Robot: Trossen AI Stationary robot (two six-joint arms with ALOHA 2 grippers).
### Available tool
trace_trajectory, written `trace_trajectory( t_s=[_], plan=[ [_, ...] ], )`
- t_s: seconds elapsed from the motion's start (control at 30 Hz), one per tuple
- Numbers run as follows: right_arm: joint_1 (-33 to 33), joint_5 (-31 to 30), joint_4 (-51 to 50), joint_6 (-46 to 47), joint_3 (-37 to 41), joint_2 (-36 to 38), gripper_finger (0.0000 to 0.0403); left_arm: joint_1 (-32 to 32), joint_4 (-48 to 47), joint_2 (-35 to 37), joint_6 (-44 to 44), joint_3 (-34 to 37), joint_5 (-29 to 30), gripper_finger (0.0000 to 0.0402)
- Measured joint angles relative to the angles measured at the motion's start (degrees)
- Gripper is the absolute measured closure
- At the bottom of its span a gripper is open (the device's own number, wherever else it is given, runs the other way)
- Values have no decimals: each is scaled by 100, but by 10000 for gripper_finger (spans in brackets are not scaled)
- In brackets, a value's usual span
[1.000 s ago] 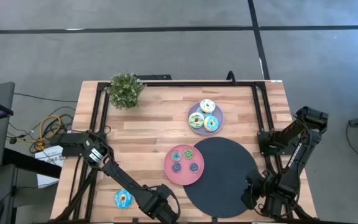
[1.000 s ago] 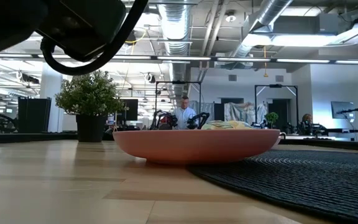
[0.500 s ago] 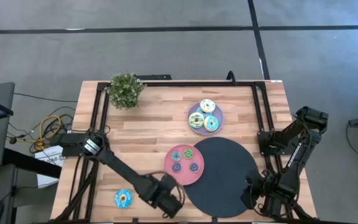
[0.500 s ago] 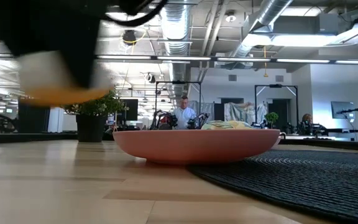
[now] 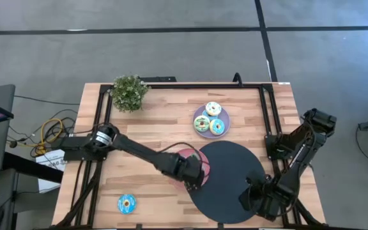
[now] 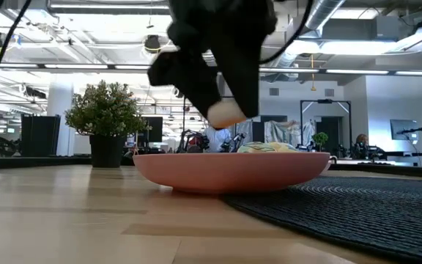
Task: Pick & Place donuts
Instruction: Put the small white donut on the pink plate, then put the big blue donut on the purple plate
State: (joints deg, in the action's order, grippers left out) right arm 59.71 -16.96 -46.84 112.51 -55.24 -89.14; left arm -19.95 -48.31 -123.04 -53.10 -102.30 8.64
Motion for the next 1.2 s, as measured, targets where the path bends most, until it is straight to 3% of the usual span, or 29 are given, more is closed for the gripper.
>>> trace_trajectory(
  t_s=[0.23,0.53,0.67,0.83,1.07,1.2],
  plan=[
    [-226,12,18,2,0,0,291,272,4,-74,762,-9,-374,182],
    [-421,16,-132,-128,0,0,291,332,-73,-337,903,-2,-901,77],
    [-485,33,-124,-400,1,0,291,329,-121,-331,882,-154,-880,51],
    [-518,34,-100,-665,0,0,291,295,-338,-297,881,-786,-832,46],
    [-494,190,-62,-972,0,0,291,217,-617,-282,207,-1250,-739,49],
    [-446,224,58,-1195,0,0,291,40,-619,-295,-242,-1239,-536,97]
  ],
)
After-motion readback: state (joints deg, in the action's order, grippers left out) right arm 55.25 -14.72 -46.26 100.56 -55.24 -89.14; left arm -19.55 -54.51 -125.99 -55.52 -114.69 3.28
